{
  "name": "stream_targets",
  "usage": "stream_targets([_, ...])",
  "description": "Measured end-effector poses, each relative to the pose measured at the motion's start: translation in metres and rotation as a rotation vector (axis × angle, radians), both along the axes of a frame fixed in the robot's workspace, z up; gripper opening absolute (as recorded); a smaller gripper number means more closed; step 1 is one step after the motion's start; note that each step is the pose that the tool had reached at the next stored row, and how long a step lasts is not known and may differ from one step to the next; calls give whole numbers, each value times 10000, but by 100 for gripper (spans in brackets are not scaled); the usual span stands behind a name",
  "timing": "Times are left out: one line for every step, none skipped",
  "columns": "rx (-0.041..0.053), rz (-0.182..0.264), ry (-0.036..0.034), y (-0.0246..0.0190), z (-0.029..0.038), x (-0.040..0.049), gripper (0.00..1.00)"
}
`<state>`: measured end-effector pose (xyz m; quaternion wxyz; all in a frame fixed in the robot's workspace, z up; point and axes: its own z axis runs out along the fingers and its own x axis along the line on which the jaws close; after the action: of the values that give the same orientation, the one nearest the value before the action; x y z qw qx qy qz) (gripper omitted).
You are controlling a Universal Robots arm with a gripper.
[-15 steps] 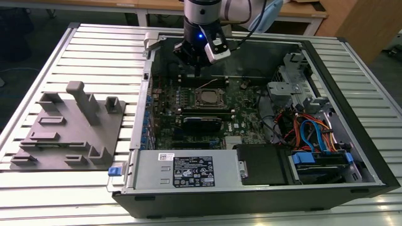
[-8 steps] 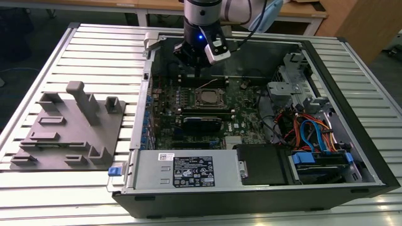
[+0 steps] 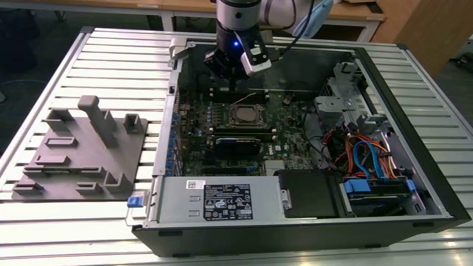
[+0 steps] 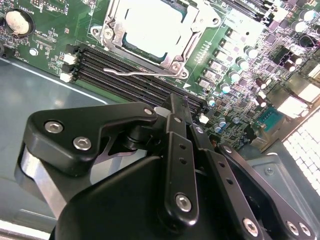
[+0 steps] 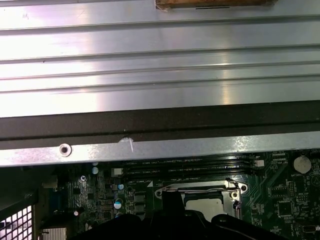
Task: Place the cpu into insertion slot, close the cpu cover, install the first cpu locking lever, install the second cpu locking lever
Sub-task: 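Install the first cpu locking lever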
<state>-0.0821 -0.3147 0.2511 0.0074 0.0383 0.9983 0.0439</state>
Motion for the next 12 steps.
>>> stream_targets([0,0,0,0,0,0,10])
stream_targets([0,-1,0,0,0,0,10])
stream_targets([0,-1,0,0,0,0,10])
stream_targets([0,-1,0,0,0,0,10])
stream_targets([0,-2,0,0,0,0,10])
stream_targets([1,-2,-1,0,0,0,10])
stream_targets([2,-3,0,0,0,0,10])
stream_targets([22,-3,0,-4,0,-1,10])
stream_targets([57,-2,0,-7,0,0,10])
stream_targets([94,-4,-1,-14,-1,6,10])
stream_targets([116,-16,0,-20,-2,11,10])
stream_targets([122,-42,-1,-23,-4,15,10])
